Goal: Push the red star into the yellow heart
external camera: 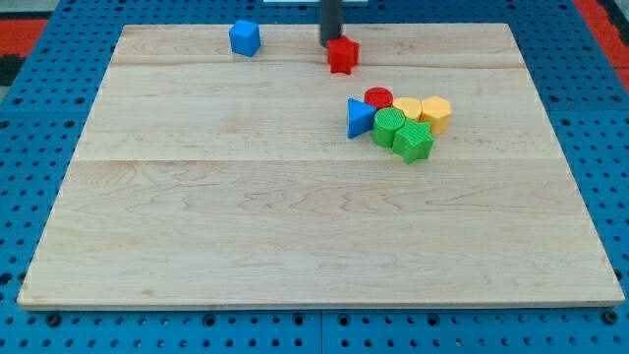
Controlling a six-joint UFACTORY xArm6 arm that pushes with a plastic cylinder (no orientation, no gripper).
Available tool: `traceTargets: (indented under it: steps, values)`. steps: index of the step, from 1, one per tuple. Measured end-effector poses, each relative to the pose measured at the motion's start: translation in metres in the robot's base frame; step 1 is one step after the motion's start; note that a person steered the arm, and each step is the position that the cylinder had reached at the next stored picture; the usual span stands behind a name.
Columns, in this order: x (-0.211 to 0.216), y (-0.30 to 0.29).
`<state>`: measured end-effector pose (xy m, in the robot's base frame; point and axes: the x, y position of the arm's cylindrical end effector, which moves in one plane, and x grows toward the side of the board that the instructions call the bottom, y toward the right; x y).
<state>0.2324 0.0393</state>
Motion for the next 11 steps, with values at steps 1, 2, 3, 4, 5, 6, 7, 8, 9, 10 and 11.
traceTargets:
  steps: [1,2,3,4,5,6,7,8,9,10,11]
  values:
    - [0.038,0.015]
    - [0.040,0.016]
    - [0.053,-0.023]
    - [0.081,-0.004]
    - [0.068,0.007]
    - [0.064,0.021]
    - [0.068,0.049]
    - [0.082,0.049]
    - [0.070,0.045]
    - [0.049,0.079]
    - [0.057,0.107]
